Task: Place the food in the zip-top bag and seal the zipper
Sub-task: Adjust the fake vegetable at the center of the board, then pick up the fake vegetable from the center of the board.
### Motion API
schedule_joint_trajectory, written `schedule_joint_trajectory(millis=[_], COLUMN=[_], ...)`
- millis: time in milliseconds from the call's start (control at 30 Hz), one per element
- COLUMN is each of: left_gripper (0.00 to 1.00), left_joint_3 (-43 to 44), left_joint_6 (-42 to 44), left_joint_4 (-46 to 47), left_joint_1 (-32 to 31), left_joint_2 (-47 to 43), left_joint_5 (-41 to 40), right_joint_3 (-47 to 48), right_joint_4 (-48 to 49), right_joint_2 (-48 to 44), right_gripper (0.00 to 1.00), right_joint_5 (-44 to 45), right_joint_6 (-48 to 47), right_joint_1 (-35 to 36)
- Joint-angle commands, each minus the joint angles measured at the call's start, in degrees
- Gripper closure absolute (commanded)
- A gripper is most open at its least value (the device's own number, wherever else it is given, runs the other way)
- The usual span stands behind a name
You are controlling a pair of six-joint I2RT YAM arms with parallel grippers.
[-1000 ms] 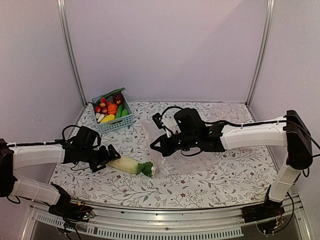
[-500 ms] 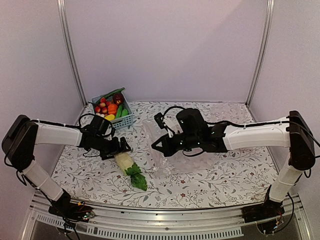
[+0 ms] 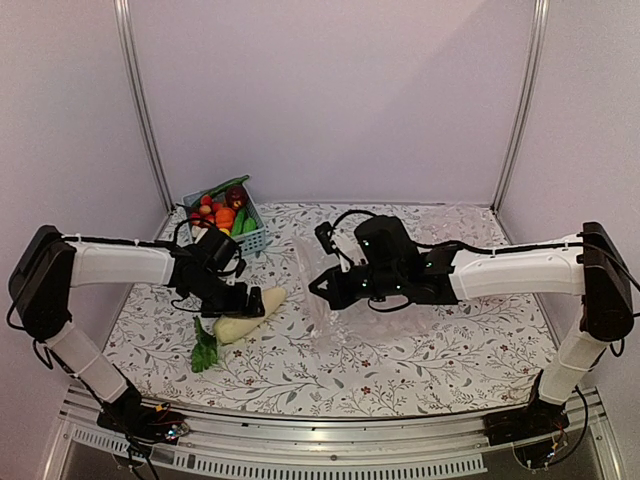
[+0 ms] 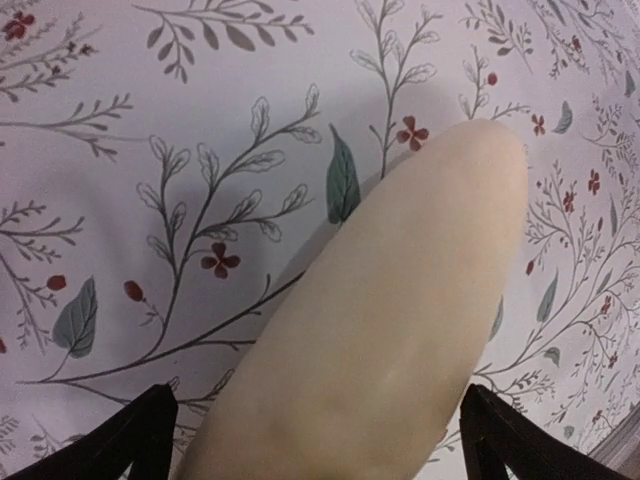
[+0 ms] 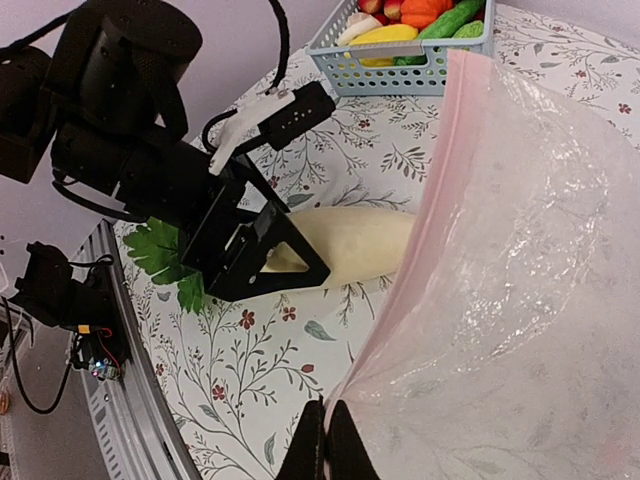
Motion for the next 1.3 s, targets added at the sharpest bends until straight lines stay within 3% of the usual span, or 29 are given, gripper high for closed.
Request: schedule_joint_trajectory(millis=[0,267,300,367,400,500,667,867,1033,1267], left_gripper=[0.00,0.03,0.10,0.38,0.46,0.54,0.57,0.58,0.58,0.59], left_joint_3=[-2.36,-3.16,-3.29,-3.49,-3.58,-3.54,-3.54,-0.19,5.33,15.83], left_joint_6=[0.88,2.49,2.73,3.18,3.38,3.91,5.32,9.88,14.87,12.21], left_joint_4=[-6.74,-9.02,-9.19,-9.51,-9.59,-9.58,-9.33,-10.73,-14.23,-21.55], left_joint_1=[-3.22,-5.88,-5.93,-6.07,-6.22,-6.95,-7.52,-7.52,-7.52,-7.56], left_joint_2=[-3.34,-4.09,-3.74,-2.86,-2.54,-2.57,-8.38,-24.65,-32.56,-29.57], left_joint_5=[-3.16,-2.50,-2.88,-3.61,-3.72,-4.27,-5.02,-0.97,9.82,31.13], right_joint_3=[0.17,0.75,0.77,0.93,1.08,1.77,5.39,12.77,16.49,17.99], right_joint_4=[-1.08,-2.71,-2.81,-3.41,-3.89,-6.37,-12.72,-26.72,-32.78,-37.53], right_joint_2=[-1.62,-1.51,-1.58,-1.99,-2.23,-3.27,-5.34,-8.55,-11.13,-11.24], right_gripper=[1.00,1.00,1.00,1.00,1.00,1.00,1.00,1.00,1.00,1.00], right_joint_5=[1.82,1.82,1.77,1.49,1.28,0.01,-4.17,-6.16,-9.16,-6.46], right_joint_6=[0.20,-0.15,-0.02,0.20,0.19,-0.09,-1.74,-6.24,-8.64,-15.27], right_joint_1=[-0.37,-0.42,-0.41,-0.42,-0.38,-0.39,-1.48,-3.57,-5.55,-5.67])
